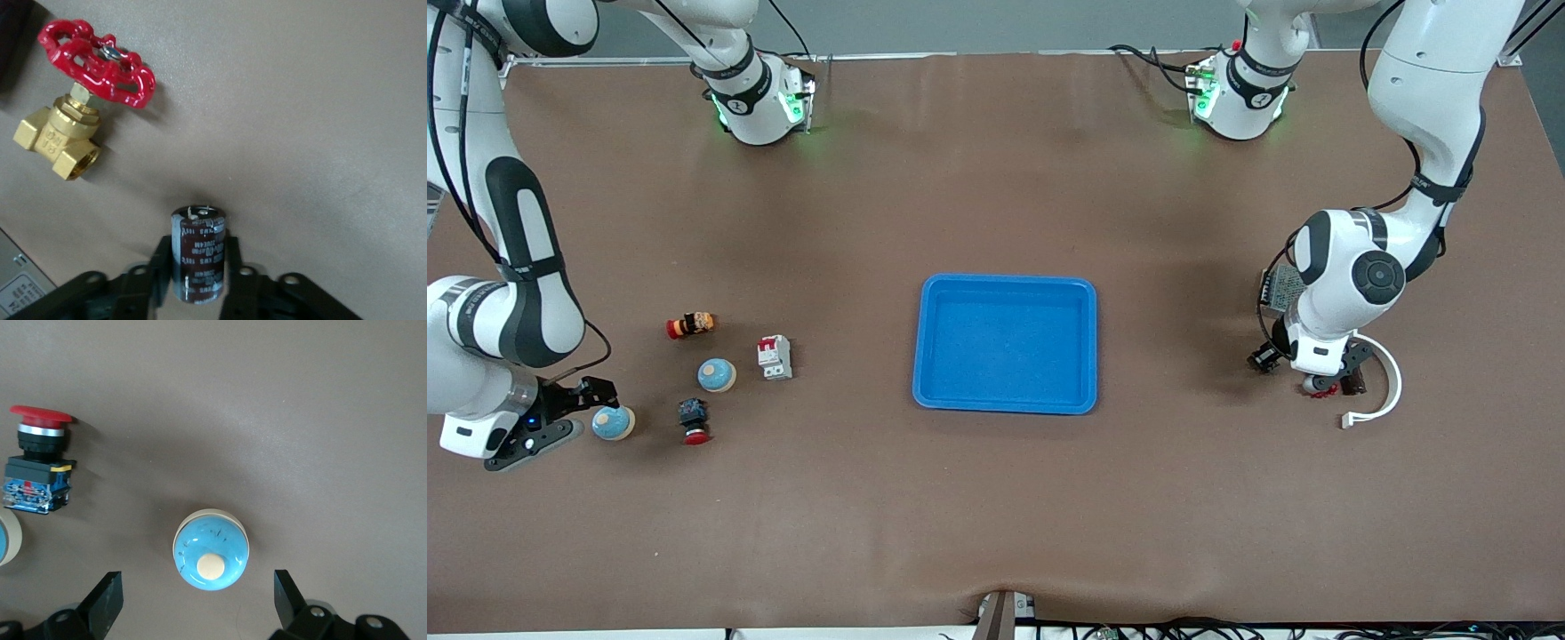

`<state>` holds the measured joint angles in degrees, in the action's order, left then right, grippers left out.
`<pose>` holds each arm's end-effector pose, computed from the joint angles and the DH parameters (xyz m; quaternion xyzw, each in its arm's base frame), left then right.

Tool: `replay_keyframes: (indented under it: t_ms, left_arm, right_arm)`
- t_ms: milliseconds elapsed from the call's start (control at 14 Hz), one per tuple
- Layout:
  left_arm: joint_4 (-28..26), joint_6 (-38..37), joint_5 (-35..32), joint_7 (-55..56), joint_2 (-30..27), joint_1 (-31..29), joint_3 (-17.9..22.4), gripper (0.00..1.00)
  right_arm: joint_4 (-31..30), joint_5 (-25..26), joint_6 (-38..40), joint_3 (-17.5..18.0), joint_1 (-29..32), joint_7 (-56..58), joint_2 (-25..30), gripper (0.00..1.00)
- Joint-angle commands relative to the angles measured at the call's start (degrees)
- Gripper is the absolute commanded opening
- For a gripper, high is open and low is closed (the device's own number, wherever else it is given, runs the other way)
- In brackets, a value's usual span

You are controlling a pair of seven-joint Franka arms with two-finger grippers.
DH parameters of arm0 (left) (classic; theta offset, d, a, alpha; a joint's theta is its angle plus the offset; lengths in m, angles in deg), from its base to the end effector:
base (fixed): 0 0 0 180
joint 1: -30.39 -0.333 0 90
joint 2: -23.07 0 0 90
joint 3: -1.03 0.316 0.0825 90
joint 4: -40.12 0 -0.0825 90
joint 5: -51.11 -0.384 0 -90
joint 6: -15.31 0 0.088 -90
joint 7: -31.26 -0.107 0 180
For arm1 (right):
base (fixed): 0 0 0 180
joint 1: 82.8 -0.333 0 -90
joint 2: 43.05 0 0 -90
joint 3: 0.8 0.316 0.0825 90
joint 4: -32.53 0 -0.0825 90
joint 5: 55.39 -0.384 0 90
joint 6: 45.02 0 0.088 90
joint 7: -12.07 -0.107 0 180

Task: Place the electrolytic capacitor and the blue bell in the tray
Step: 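Grasp the brown capacitor with the left gripper while the right grasps the bell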

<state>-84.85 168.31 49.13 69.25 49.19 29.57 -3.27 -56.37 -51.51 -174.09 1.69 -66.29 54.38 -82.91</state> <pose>0.5616 -0.0359 0.1809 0.9581 0.2859 0.0134 0.0140 0.6830 -0.1772 0.2405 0.9655 0.2600 -0.0031 0.0125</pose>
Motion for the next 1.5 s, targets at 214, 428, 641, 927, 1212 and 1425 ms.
replay_keyframes:
  t_ms: [214, 428, 641, 927, 1212, 1425]
  left_arm:
    - [0.9, -0.2, 0.0, 0.1, -1.3, -0.1, -0.1, 0.00]
    - [1.1, -3.2, 0.0, 0.2, -3.8, 0.4, -0.4, 0.00]
    - [2.2, -7.6, 0.0, 0.6, -6.2, 0.6, -1.7, 0.00]
    - [4.4, -12.2, 0.0, 8.1, -7.3, 0.6, -6.3, 0.00]
    - [9.5, -18.0, 0.0, 18.3, -6.3, 4.9, -8.9, 0.00]
    - [14.0, -21.7, 0.0, 25.0, -4.6, 9.4, -8.9, 0.00]
  right_arm:
    - [1.7, 1.7, -3.1, 0.9, 1.7, 1.5, -3.1, 1.00]
    - [1.7, 1.7, -4.4, 0.9, 1.7, 1.6, -3.7, 1.00]
    - [1.6, 1.6, -5.0, 0.9, 1.9, 1.9, -4.3, 1.00]
    - [1.3, 1.5, -8.0, 0.9, 2.0, 2.0, -5.0, 1.00]
    - [1.3, 1.4, -8.0, 0.9, 2.0, 2.0, -5.6, 1.00]
    - [1.2, 1.3, -8.0, 0.9, 2.3, 2.0, -6.2, 1.00]
